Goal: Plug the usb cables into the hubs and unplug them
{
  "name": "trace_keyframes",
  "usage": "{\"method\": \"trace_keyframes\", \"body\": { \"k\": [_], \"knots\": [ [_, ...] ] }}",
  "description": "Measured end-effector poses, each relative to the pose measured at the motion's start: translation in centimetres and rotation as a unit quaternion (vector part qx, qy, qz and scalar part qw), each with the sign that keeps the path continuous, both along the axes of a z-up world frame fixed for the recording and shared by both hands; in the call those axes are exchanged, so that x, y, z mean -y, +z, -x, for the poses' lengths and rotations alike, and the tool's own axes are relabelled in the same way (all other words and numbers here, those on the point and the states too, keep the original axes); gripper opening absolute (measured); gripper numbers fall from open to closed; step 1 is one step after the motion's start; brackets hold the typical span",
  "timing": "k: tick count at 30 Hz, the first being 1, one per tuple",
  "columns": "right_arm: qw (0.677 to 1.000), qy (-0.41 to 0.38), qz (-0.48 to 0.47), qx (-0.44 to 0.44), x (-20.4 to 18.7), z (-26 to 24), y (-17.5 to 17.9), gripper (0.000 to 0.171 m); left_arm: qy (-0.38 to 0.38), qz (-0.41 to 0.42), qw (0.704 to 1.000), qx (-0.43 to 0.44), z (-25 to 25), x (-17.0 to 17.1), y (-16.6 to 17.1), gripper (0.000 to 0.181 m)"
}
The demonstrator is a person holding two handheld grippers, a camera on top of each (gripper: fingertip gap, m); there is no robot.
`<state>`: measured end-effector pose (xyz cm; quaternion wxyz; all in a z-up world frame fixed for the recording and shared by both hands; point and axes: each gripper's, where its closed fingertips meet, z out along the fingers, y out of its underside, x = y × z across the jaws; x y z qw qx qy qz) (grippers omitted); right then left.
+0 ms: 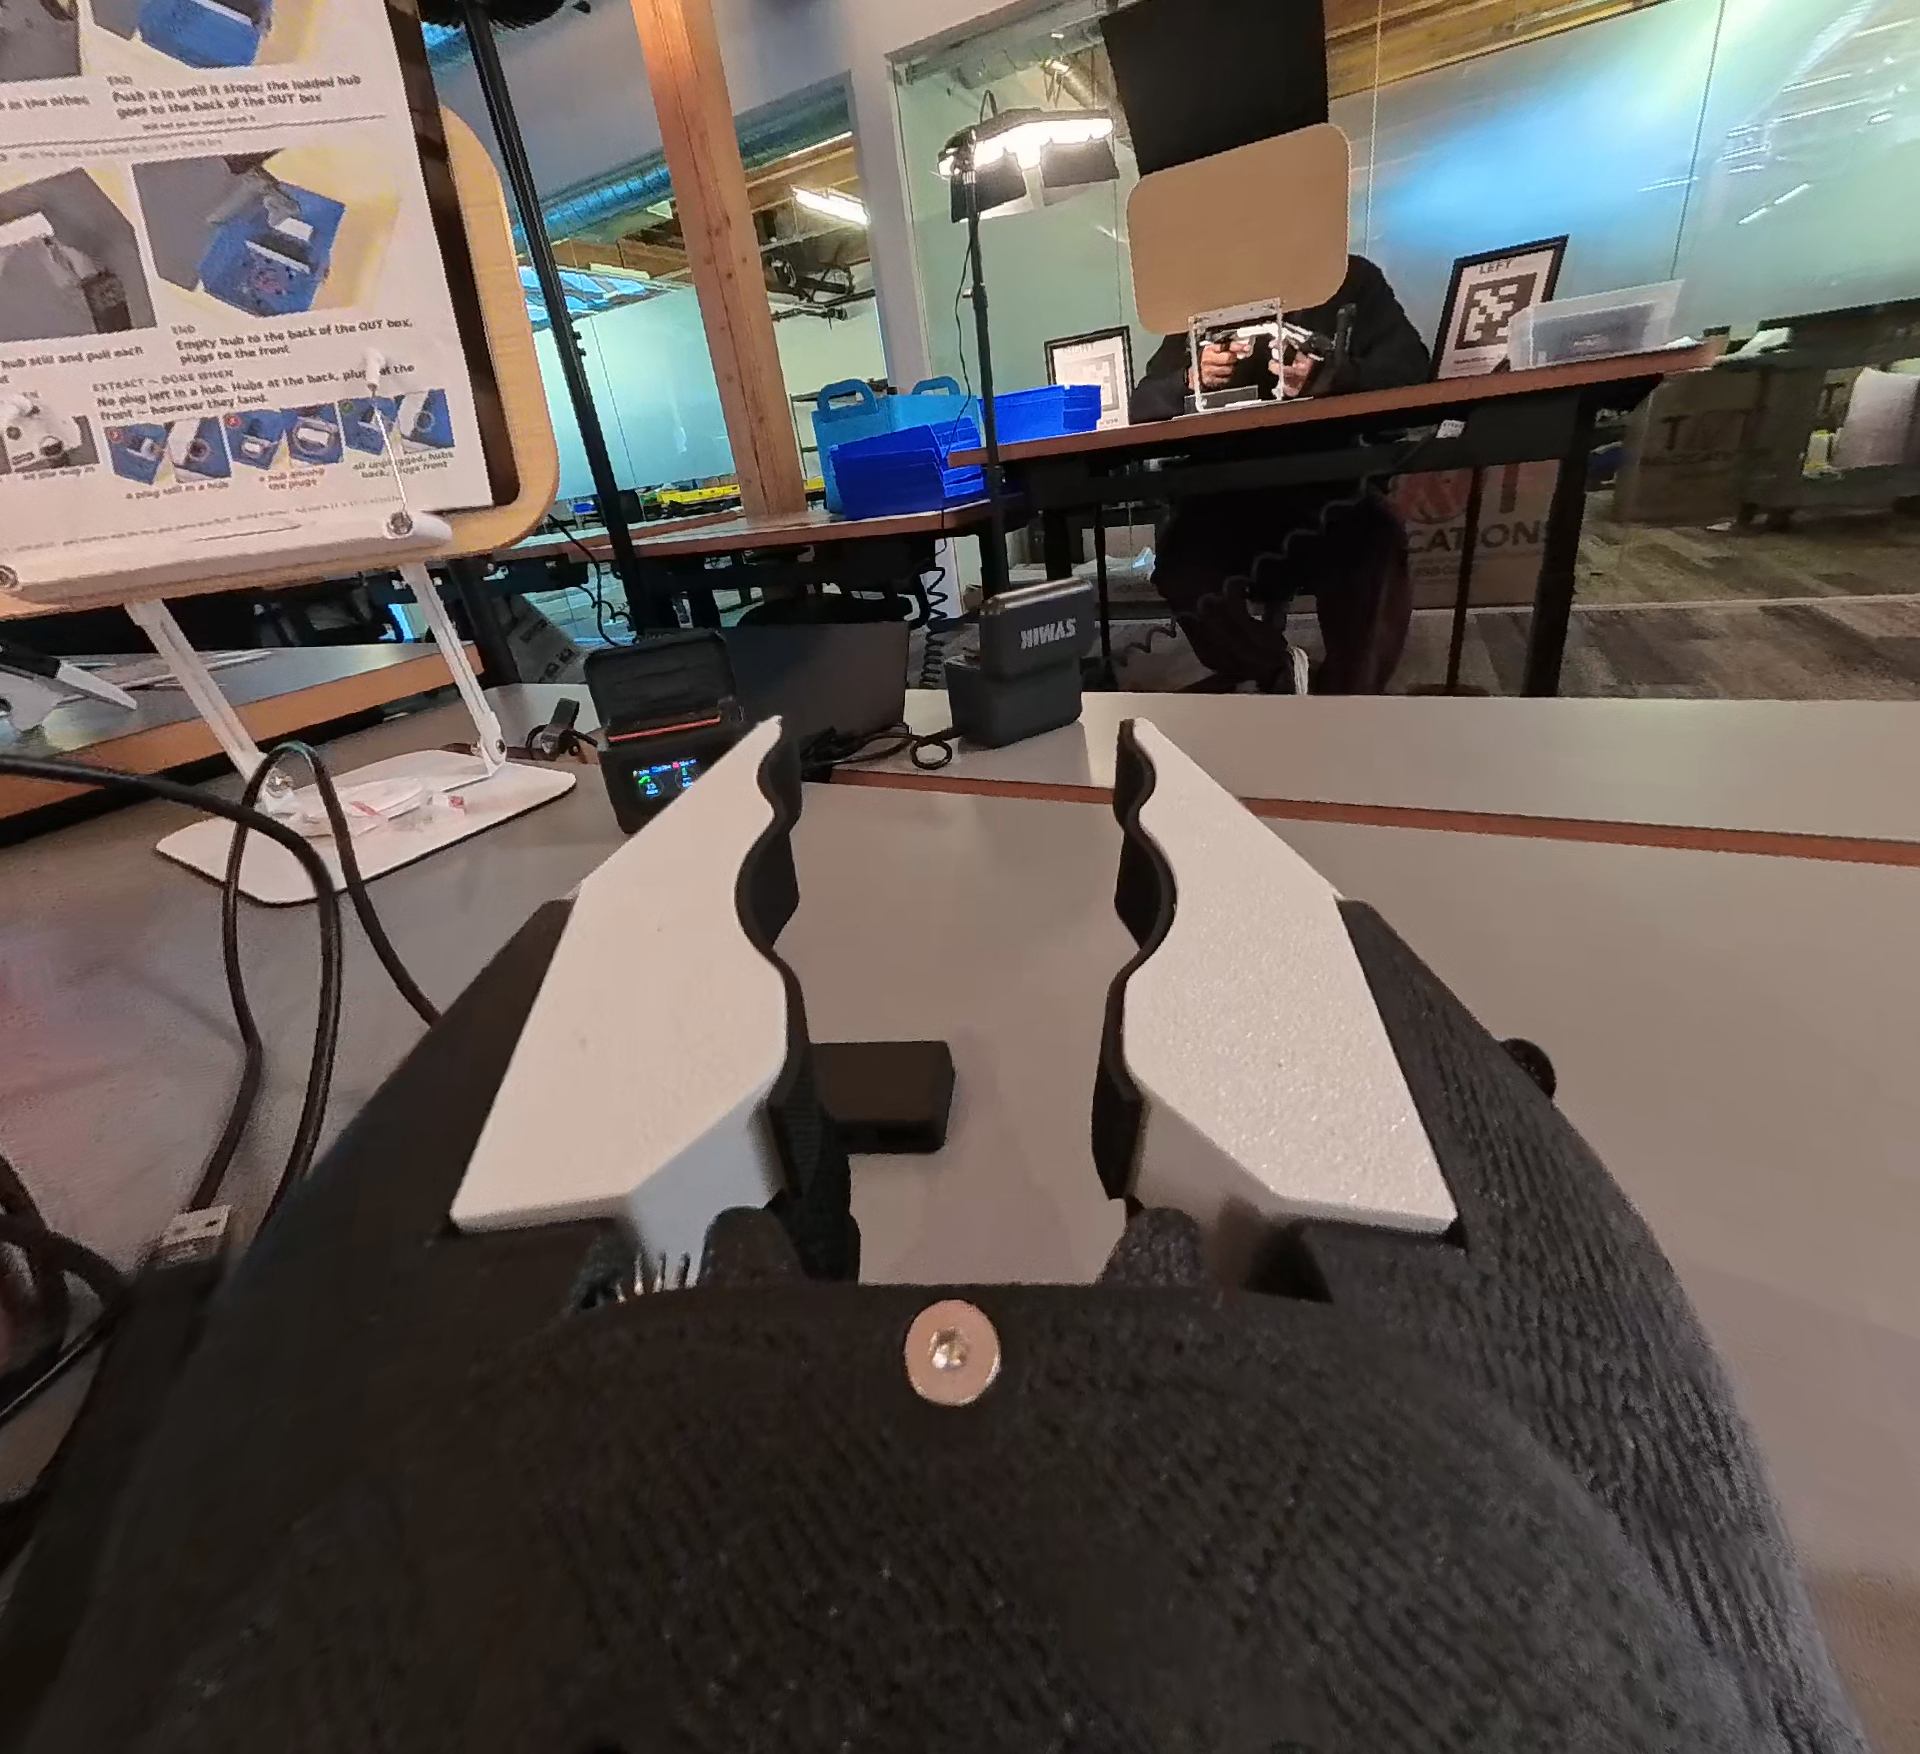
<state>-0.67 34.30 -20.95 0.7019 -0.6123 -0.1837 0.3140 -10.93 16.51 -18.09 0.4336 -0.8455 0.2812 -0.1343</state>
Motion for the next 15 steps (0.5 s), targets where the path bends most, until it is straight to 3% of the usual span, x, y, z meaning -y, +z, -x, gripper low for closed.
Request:
{"method": "trace_keyframes", "body": {
  "k": [1, 5, 7, 10, 15],
  "knots": [
    [1.0, -0.002, -0.003, 0.005, -0.1, 0.0, 0.1, 0.06, -0.009, -0.001, 0.999, 0.033, -0.3, 0.5, 0.6, 0.087],
    [1.0, -0.007, -0.012, 0.02, -0.5, 0.1, 0.1, 0.06, 0.032, -0.079, 0.99, 0.113, -0.2, 1.0, 4.2, 0.063],
    [0.999, -0.01, -0.015, 0.027, -0.7, 0.1, 0.1, 0.06, 0.061, -0.08, 0.993, 0.055, 0.5, 0.9, 3.7, 0.048],
    [0.999, -0.01, -0.017, 0.039, -1.0, 0.3, -0.1, 0.06, 0.075, 0.032, 0.994, -0.079, 1.7, 1.3, -0.6, 0.06],
    [0.998, -0.009, -0.018, 0.054, -1.5, 0.7, -0.4, 0.06, -0.028, 0.252, 0.963, -0.093, 0.8, 4.4, -5.2, 0.08]
  ]
}}
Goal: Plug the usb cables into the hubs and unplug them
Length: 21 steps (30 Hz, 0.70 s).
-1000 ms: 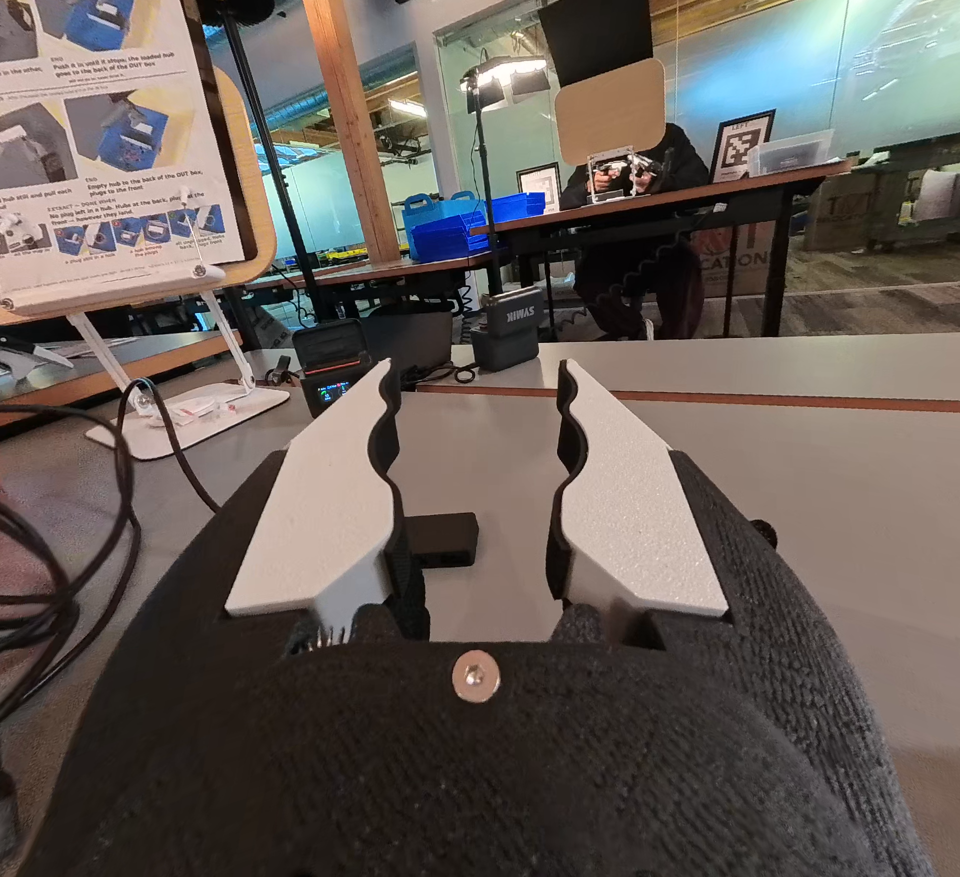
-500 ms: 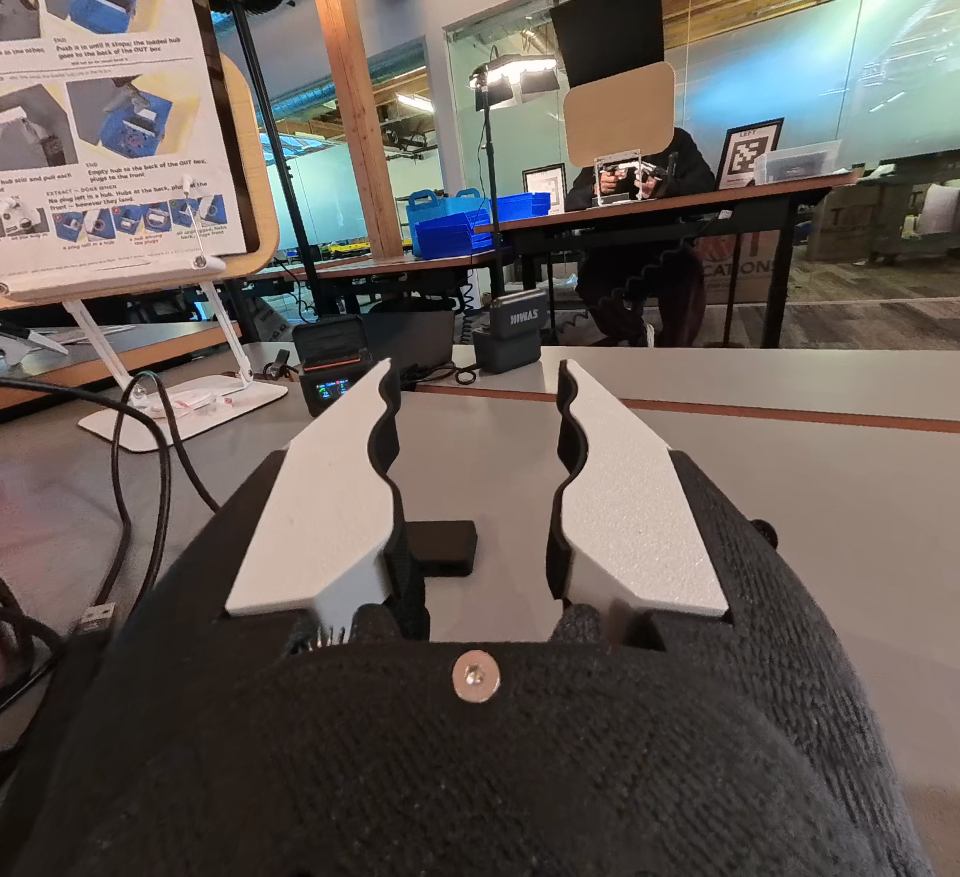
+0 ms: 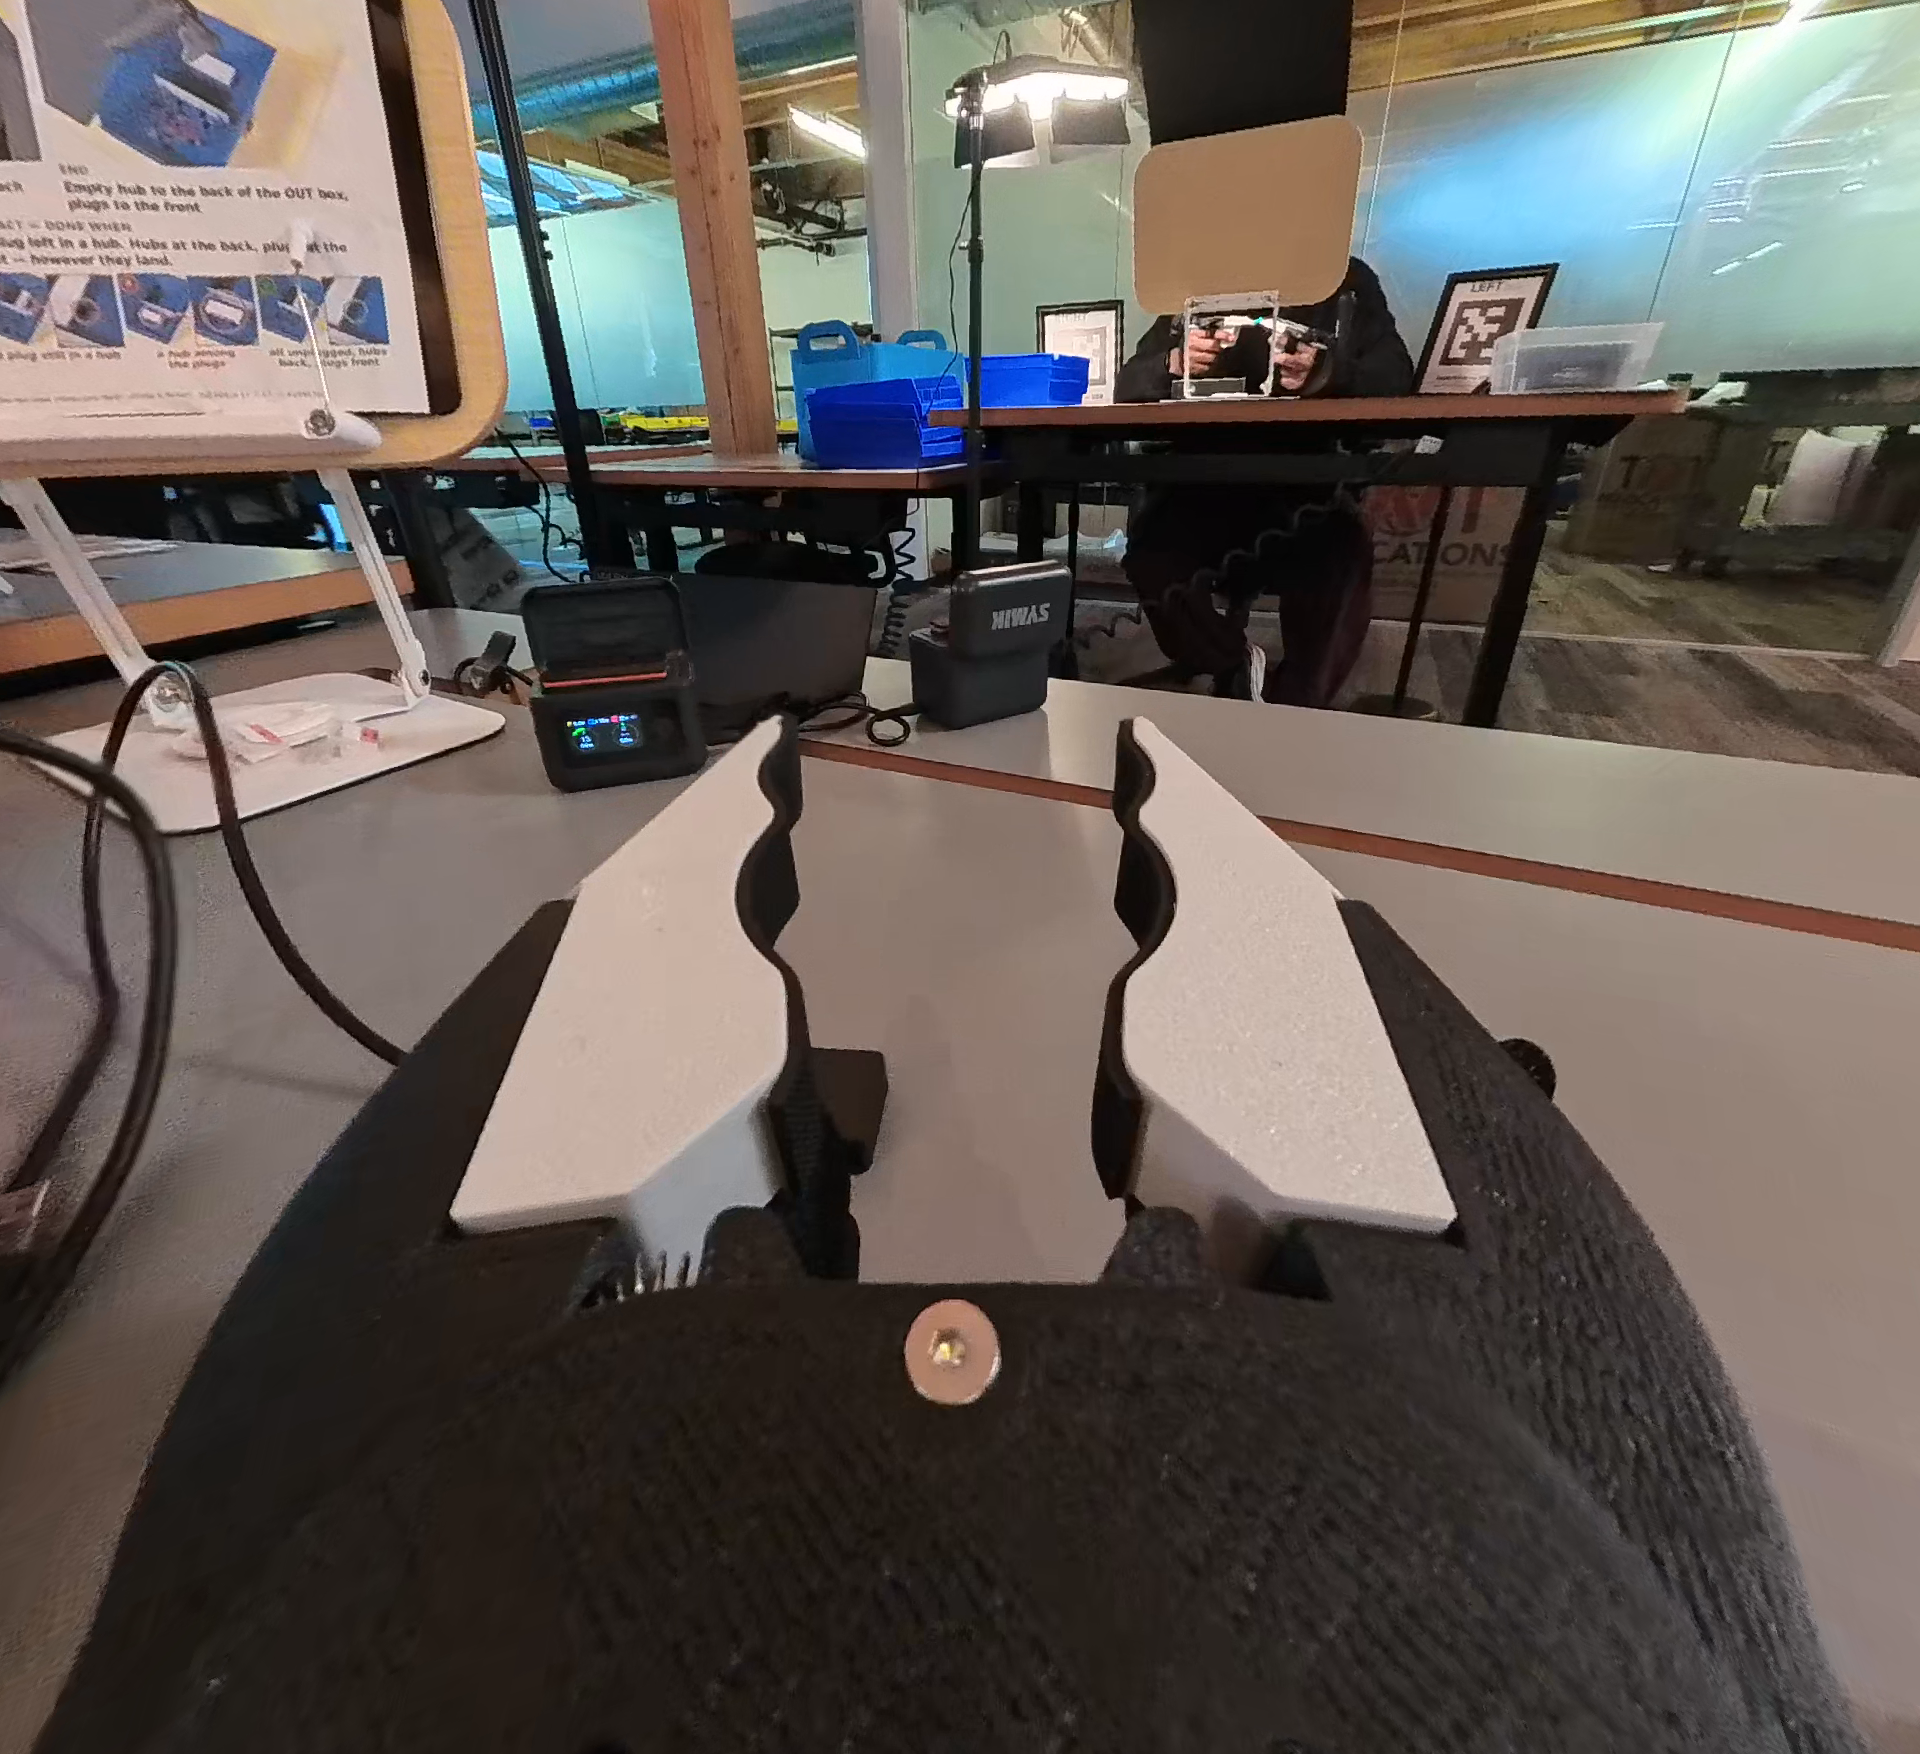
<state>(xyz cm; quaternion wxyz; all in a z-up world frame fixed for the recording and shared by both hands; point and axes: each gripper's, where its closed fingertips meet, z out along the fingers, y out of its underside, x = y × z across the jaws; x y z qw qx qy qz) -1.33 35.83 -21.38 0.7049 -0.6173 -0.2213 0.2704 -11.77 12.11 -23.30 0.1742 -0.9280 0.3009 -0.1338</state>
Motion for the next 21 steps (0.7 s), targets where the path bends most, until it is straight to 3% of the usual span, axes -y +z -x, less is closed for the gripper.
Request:
{"method": "trace_keyframes", "body": {
  "k": [2, 4, 7, 9, 12, 15, 17, 21],
  "knots": [
    [1.0, 0.001, 0.001, 0.001, -0.1, 0.1, 0.0, 0.06, 0.009, 0.051, 0.997, -0.053, 1.4, 1.8, -0.1, 0.083],
    [1.0, 0.001, 0.0, 0.003, -0.1, 0.1, 0.0, 0.06, -0.009, 0.03, 0.991, -0.127, 2.4, 3.0, 0.7, 0.088],
    [1.0, 0.005, -0.001, 0.009, 0.1, 0.4, -0.1, 0.06, -0.085, 0.025, 0.99, -0.111, 0.6, 5.9, 2.4, 0.092],
    [1.0, 0.007, -0.006, 0.016, 0.2, 0.6, -0.1, 0.06, -0.086, -0.015, 0.991, -0.098, 0.5, 5.8, 4.5, 0.093],
    [1.0, 0.007, -0.011, 0.025, 0.3, 0.8, -0.1, 0.06, -0.032, -0.108, 0.992, -0.058, 1.2, 3.0, 8.2, 0.094],
    [1.0, 0.004, -0.014, 0.024, 0.4, 0.7, 0.0, 0.059, -0.011, -0.219, 0.974, 0.063, -0.7, -2.2, 10.9, 0.076],
    [1.0, 0.003, -0.013, 0.02, 0.4, 0.6, 0.0, 0.059, -0.039, -0.25, 0.961, 0.112, -2.2, -5.4, 9.5, 0.071],
    [1.0, 0.002, -0.012, 0.018, 0.3, 0.4, 0.0, 0.059, -0.068, -0.218, 0.967, 0.114, -2.9, -11.1, 1.5, 0.069]
  ]
}}
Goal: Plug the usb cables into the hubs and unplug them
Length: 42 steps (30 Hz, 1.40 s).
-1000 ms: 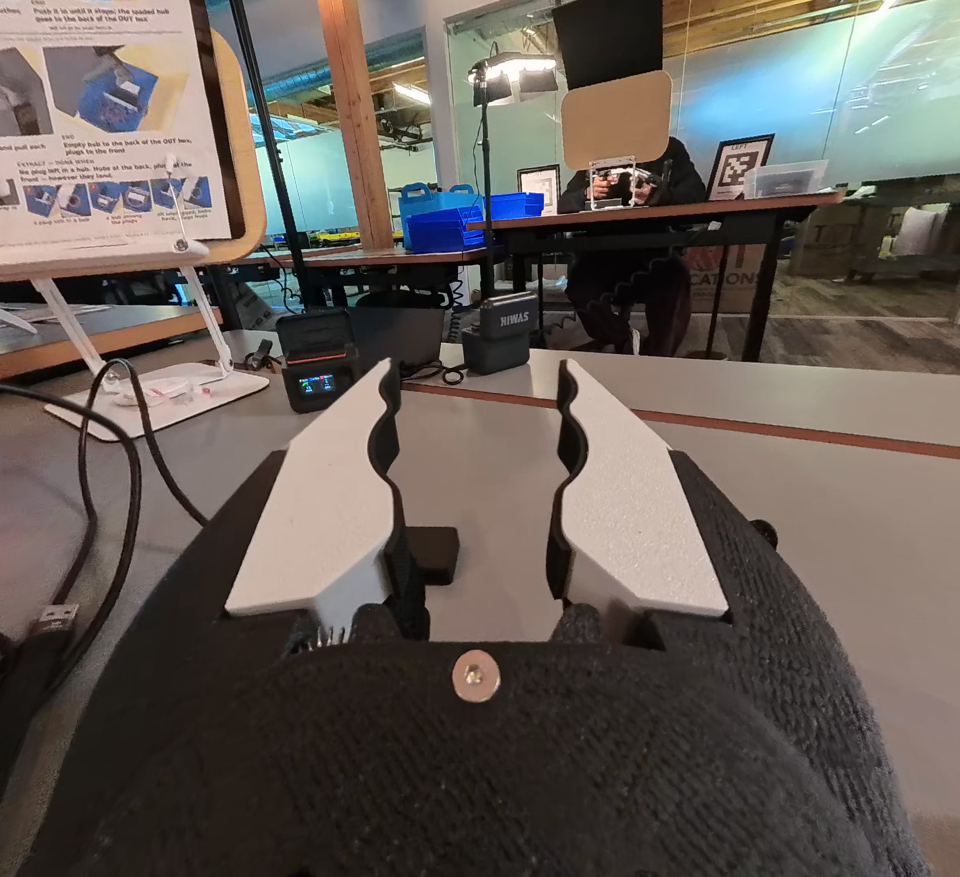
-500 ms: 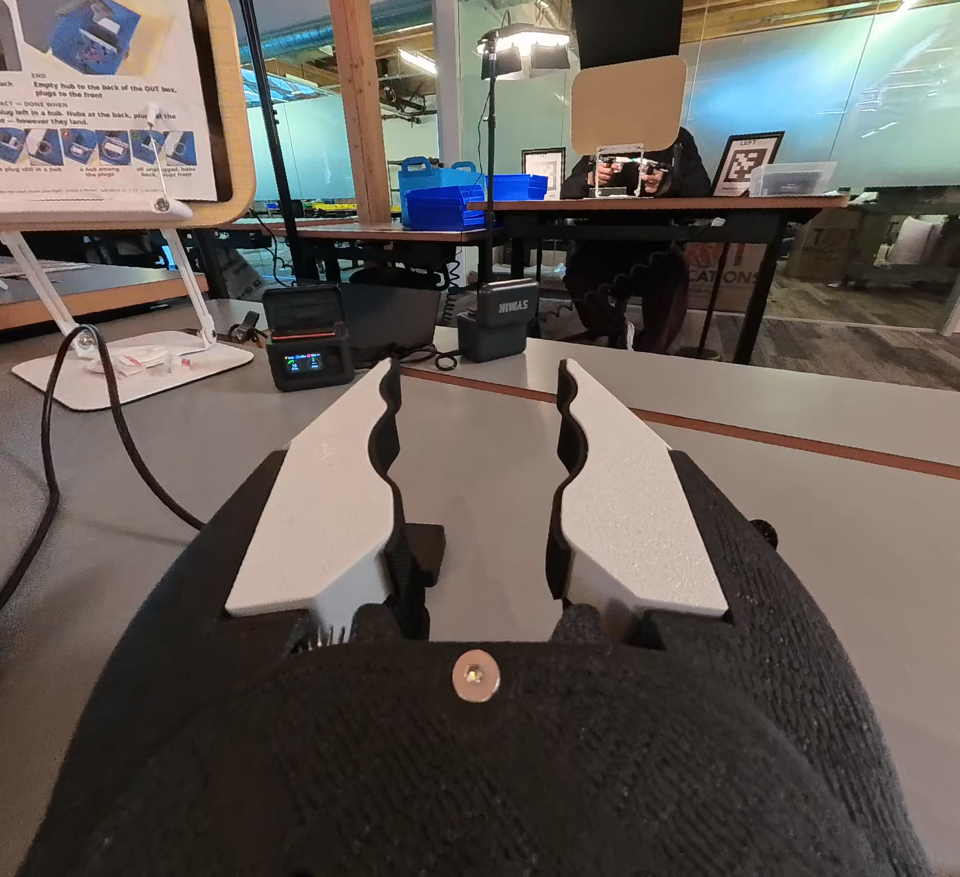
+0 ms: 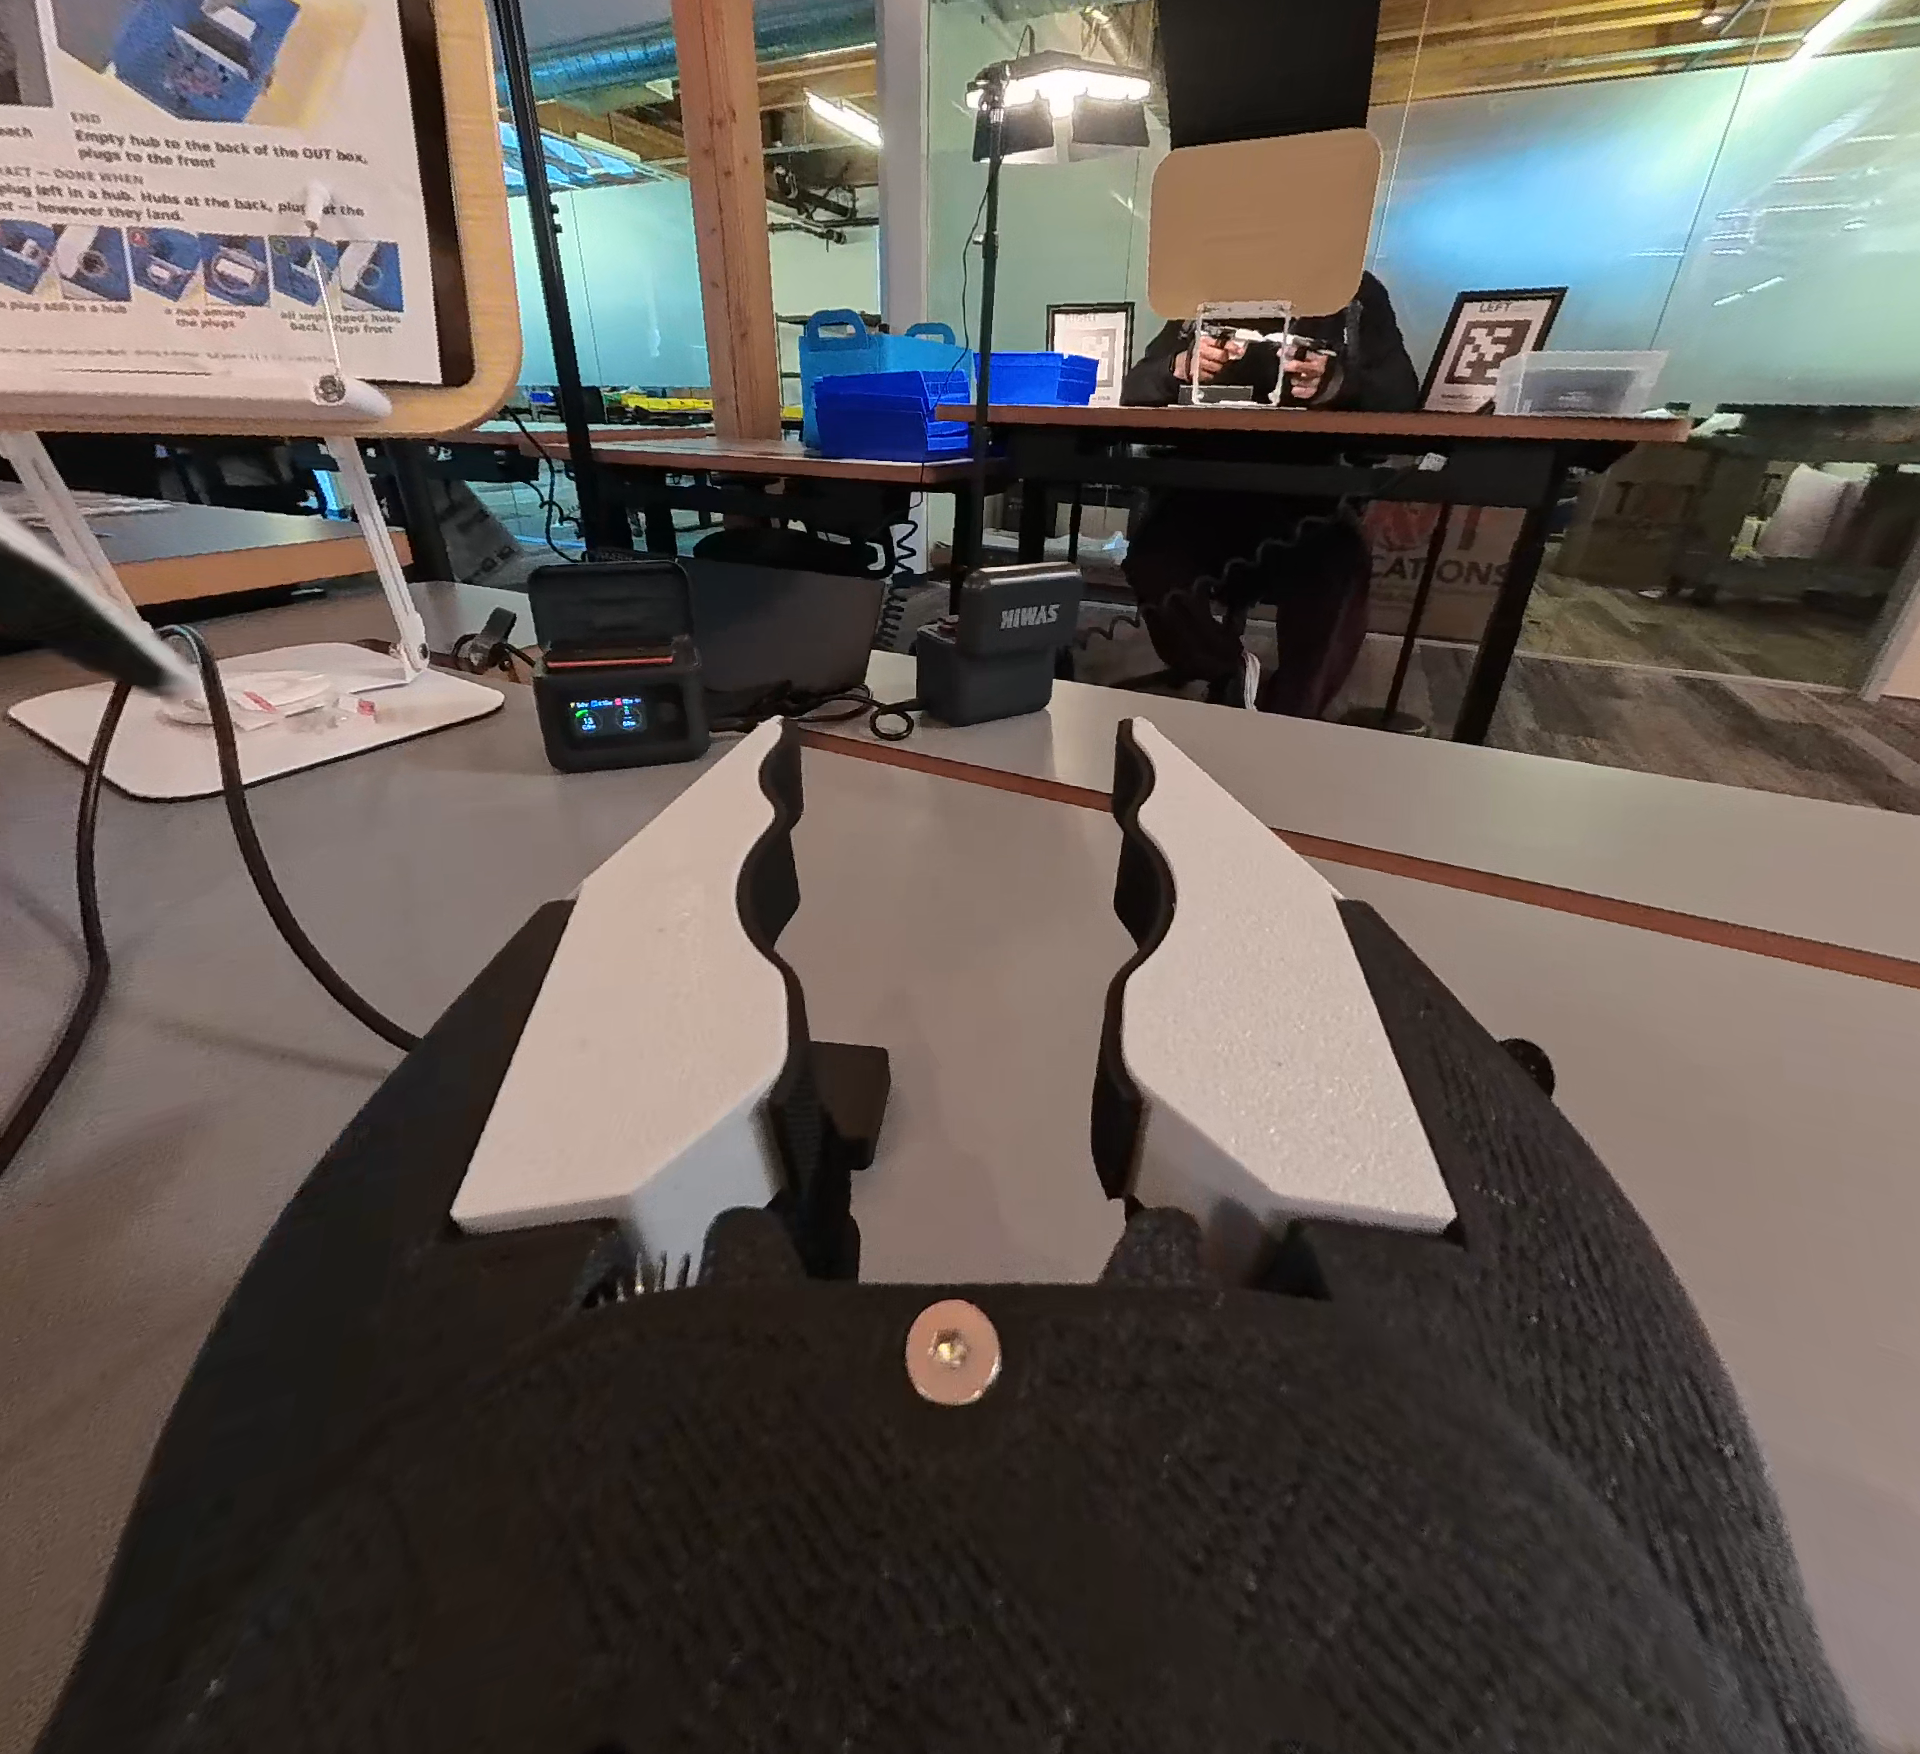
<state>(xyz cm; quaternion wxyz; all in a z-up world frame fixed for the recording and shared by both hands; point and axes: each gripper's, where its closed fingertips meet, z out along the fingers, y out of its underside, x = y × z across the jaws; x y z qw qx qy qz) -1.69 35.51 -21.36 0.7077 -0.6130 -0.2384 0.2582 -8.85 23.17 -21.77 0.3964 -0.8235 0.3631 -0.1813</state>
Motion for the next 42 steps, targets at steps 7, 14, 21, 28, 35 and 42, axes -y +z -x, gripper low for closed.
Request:
{"method": "trace_keyframes", "body": {
  "k": [7, 14, 21, 28, 35, 42],
  "knots": [
    [1.0, 0.006, -0.005, 0.017, 0.2, 0.6, -0.2, 0.059, -0.032, -0.002, 0.998, -0.054, 0.7, -4.9, -7.8, 0.065],
    [0.999, 0.015, -0.014, 0.039, 0.6, 1.4, -0.4, 0.059, 0.001, -0.052, 0.998, -0.025, 1.7, -6.9, -9.1, 0.053],
    [0.996, 0.036, -0.026, 0.071, 1.4, 3.0, -0.7, 0.059, 0.001, -0.023, 1.0, -0.02, 1.9, -6.4, -10.8, 0.052],
    [0.992, 0.048, -0.049, 0.108, 2.2, 4.3, -1.0, 0.059, 0.012, -0.029, 0.999, -0.017, 2.1, -6.9, -10.8, 0.057],
    [0.99, 0.052, -0.055, 0.118, 2.5, 4.6, -1.1, 0.059, -0.019, 0.001, 1.0, -0.005, 1.6, -6.0, -11.1, 0.033],
    [0.958, 0.094, -0.139, 0.231, 4.9, 6.6, -2.0, 0.06, 0.012, 0.101, 0.988, 0.112, 1.9, -5.3, -10.1, 0.031]
  ]
}}
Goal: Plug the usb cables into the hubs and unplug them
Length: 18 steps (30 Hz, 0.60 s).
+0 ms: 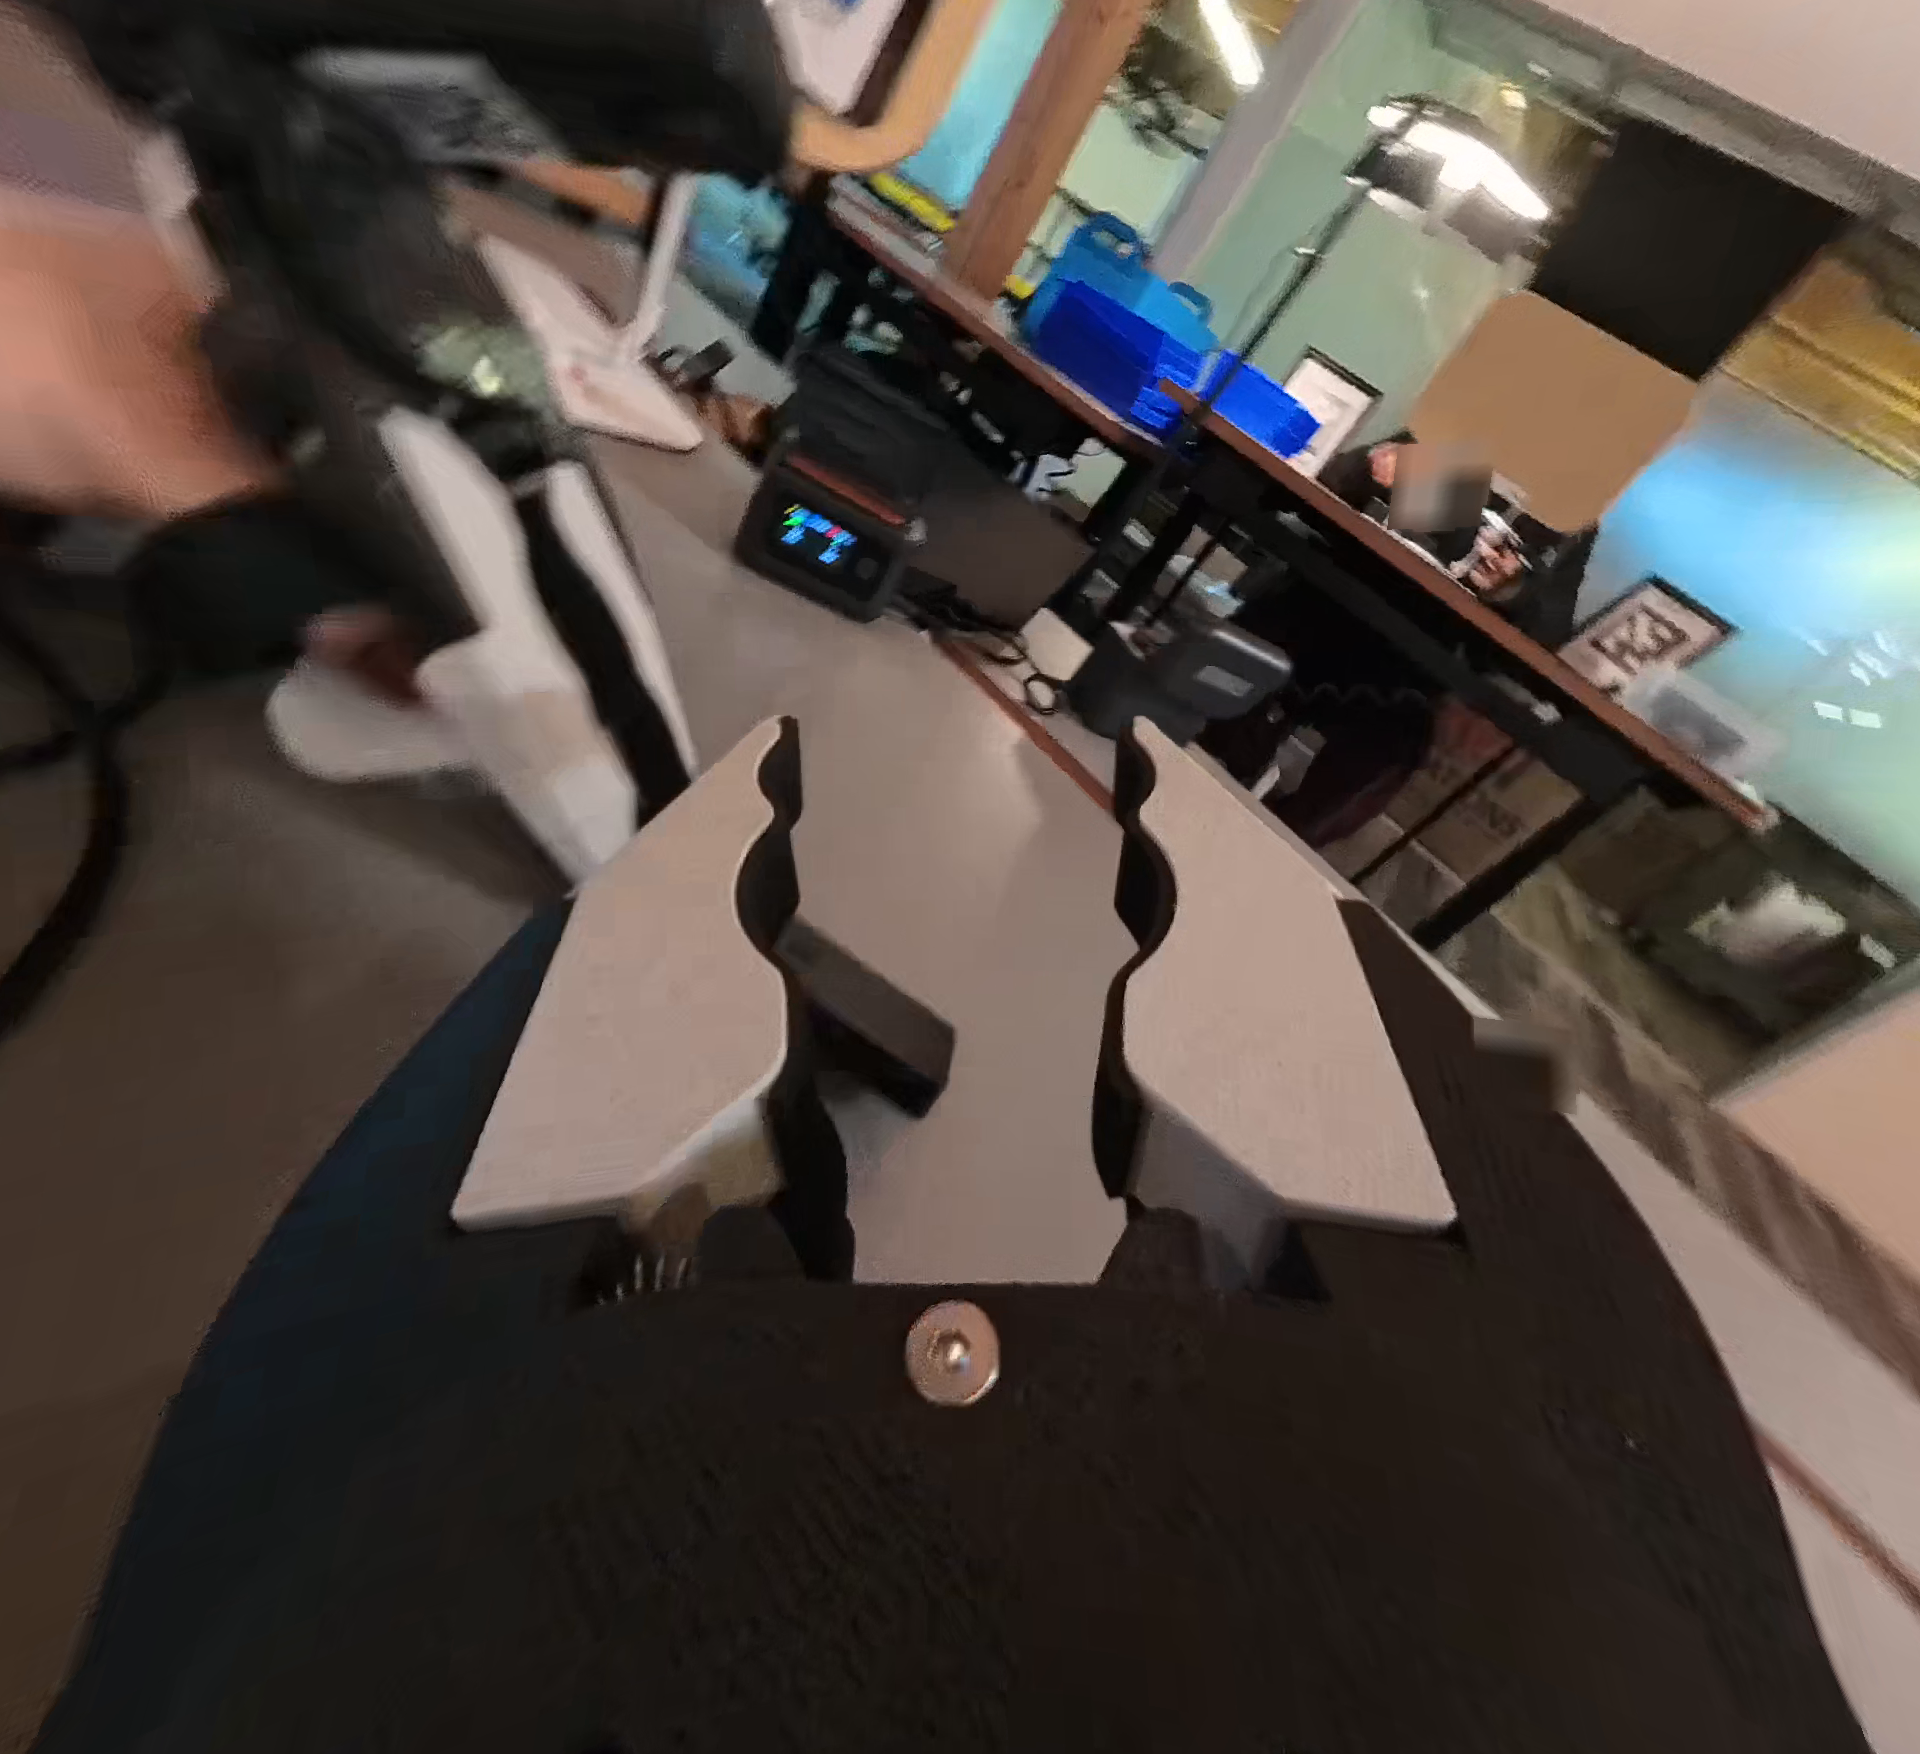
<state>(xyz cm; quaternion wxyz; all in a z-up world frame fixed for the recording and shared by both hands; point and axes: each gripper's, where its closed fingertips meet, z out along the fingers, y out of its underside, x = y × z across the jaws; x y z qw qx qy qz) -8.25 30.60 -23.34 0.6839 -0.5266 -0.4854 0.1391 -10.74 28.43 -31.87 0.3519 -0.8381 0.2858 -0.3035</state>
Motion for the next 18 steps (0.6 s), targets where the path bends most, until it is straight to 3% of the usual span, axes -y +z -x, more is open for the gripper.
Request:
{"method": "trace_keyframes", "body": {
  "k": [5, 11, 13, 15, 17, 18],
  "knots": [
    [0.985, 0.023, -0.078, 0.153, 1.7, 1.7, -3.1, 0.061, -0.015, 0.074, 0.988, 0.132, 0.4, 0.8, 1.3, 0.031],
    [0.943, 0.019, -0.159, 0.292, 2.3, 2.5, -6.2, 0.05, -0.063, 0.082, 0.986, 0.13, 0.7, 2.1, 1.2, 0.031],
    [0.93, -0.004, -0.179, 0.32, 1.6, 2.2, -6.6, 0.039, -0.091, 0.082, 0.985, 0.124, 0.6, 2.8, 1.2, 0.031],
    [0.92, 0.0, -0.181, 0.347, 1.6, 2.0, -7.5, 0.017, -0.113, 0.069, 0.983, 0.125, 0.5, 3.3, 1.5, 0.031],
    [0.919, 0.001, -0.169, 0.355, 1.5, 1.9, -7.9, 0.01, -0.121, 0.02, 0.983, 0.134, 0.5, 3.2, 2.7, 0.033],
    [0.922, -0.001, -0.156, 0.354, 1.4, 1.8, -7.8, 0.009, -0.127, -0.027, 0.981, 0.144, 0.4, 3.0, 3.8, 0.051]
  ]
}}
